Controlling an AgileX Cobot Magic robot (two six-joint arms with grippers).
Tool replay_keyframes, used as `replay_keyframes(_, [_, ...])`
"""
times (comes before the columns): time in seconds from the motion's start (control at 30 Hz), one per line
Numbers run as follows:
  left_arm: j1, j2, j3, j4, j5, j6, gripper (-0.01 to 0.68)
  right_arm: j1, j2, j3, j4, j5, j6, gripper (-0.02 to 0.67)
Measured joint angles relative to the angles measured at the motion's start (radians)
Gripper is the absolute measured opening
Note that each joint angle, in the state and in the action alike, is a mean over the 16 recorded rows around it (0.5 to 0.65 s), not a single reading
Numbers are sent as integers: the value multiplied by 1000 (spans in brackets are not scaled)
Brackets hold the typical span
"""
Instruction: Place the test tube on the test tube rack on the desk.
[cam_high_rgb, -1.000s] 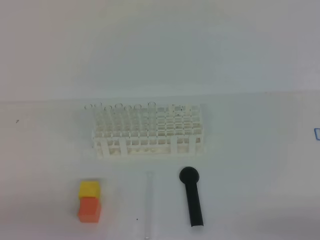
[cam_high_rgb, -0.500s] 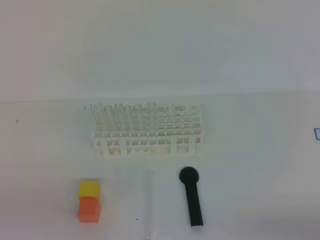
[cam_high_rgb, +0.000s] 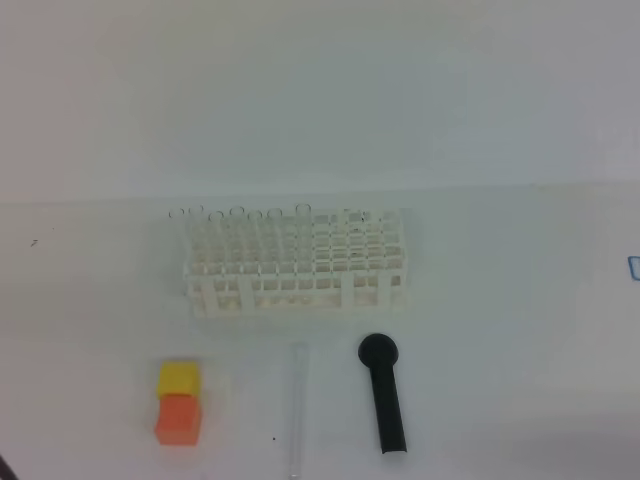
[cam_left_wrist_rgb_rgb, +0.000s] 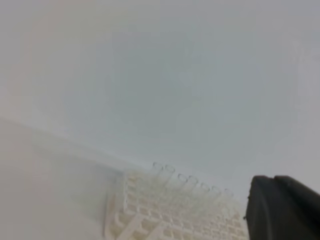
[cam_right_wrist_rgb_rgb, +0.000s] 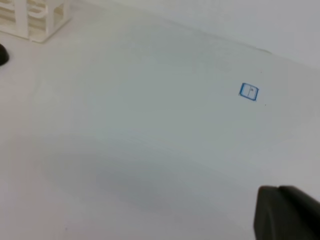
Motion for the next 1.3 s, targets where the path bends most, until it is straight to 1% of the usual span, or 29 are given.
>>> replay_keyframes(0.2, [0, 80, -51, -36, 86, 78, -1, 0, 0, 0, -9, -1, -4, -1])
replay_keyframes(0.4, [0, 106, -83, -106, 206, 247, -1, 0, 0, 2, -28, -37, -10, -1])
replay_keyframes(0.63, [0, 127, -143, -176, 369, 460, -1, 0, 0, 7, -35, -154, -2, -1])
replay_keyframes(0.77, [0, 150, -199, -216, 447, 546, -1, 0, 0, 10, 17, -268, 55, -1])
replay_keyframes(0.9, [-1, 188, -263, -237, 495, 568, -1, 0, 0, 7, 107, -388, 153, -1])
replay_keyframes(1.03, [-1, 254, -340, -240, 561, 572, -1, 0, 0, -16, 192, -456, 259, -1])
replay_keyframes(1.17, [-2, 352, -422, -225, 647, 552, -1, 0, 10, -61, 255, -465, 344, -1])
replay_keyframes(1.3, [-2, 482, -487, -223, 747, 515, -1, 0, 41, -125, 270, -400, 352, -1])
